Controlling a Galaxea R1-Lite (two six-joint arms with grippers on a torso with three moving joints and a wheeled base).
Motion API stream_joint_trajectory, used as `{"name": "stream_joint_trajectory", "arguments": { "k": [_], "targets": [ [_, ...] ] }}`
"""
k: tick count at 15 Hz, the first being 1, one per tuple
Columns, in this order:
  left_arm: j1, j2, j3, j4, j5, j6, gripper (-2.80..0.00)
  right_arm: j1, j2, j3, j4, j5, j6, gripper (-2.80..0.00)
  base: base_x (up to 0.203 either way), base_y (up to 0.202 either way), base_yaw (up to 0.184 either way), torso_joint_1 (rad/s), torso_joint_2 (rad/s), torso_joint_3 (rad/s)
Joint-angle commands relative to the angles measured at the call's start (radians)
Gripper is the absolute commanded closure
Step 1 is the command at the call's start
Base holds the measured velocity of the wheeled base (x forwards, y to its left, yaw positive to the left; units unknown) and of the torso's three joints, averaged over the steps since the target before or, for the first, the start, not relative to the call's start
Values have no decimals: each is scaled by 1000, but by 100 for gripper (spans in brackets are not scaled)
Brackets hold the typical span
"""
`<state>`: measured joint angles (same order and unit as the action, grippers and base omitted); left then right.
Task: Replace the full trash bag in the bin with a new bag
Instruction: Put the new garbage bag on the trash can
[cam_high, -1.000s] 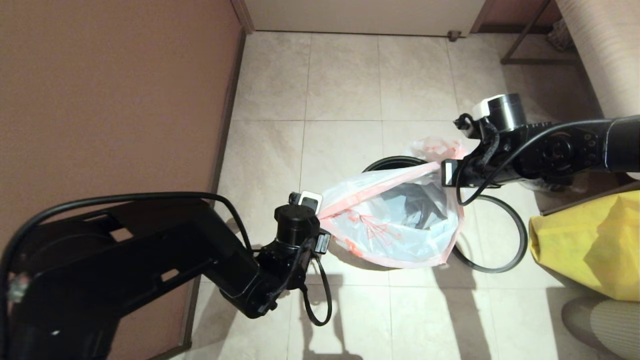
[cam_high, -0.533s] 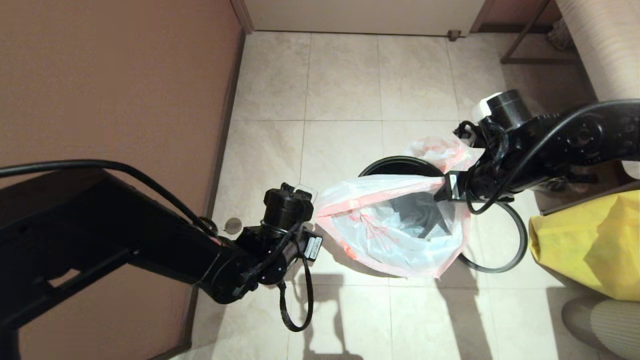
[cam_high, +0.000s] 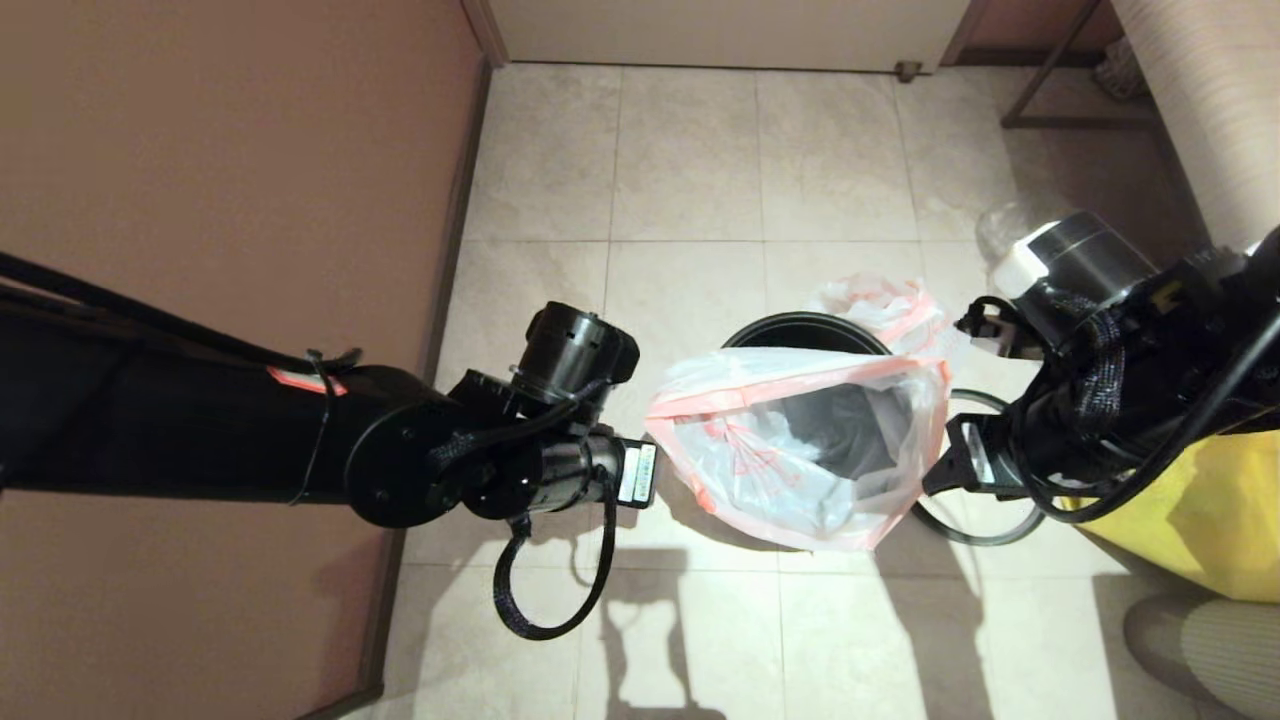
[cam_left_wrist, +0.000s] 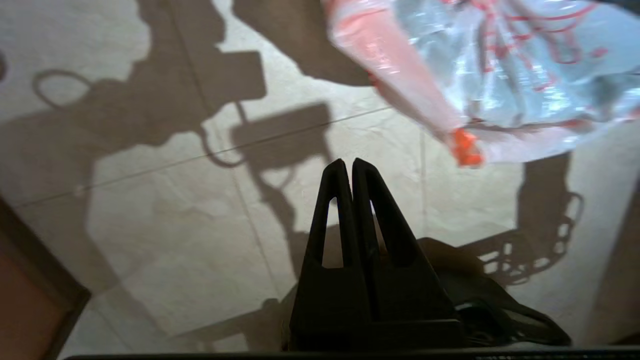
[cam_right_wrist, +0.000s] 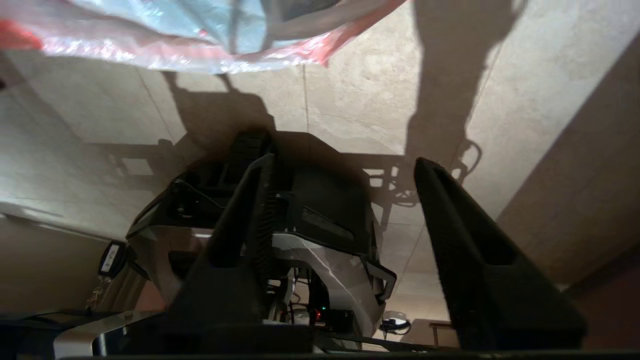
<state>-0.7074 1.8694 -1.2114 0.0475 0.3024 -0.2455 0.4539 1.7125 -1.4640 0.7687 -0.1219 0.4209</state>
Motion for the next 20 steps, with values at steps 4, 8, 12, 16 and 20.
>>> {"name": "stream_joint_trajectory", "arguments": {
  "k": [4, 8, 12, 16, 20],
  "targets": [
    [-60, 20, -32, 11, -7, -51, 0, 54, -14, 23, 5, 1, 67, 0, 0, 0, 0, 0, 0, 0],
    [-55, 98, -77, 4, -2, -114, 0, 55, 15, 61, -2, 2, 76, 0, 0, 0, 0, 0, 0, 0],
    [-50, 129, -112, -1, 1, -155, -280, 68, 22, 125, -31, 10, 126, 0, 0, 0, 0, 0, 0, 0],
    [-40, 167, -135, -14, 40, -159, -280, 80, 15, 237, -142, 61, 140, 0, 0, 0, 0, 0, 0, 0],
    [-21, 259, -120, -133, 65, -165, 0, 116, 22, 302, -191, 148, 152, 0, 0, 0, 0, 0, 0, 0]
  ]
}}
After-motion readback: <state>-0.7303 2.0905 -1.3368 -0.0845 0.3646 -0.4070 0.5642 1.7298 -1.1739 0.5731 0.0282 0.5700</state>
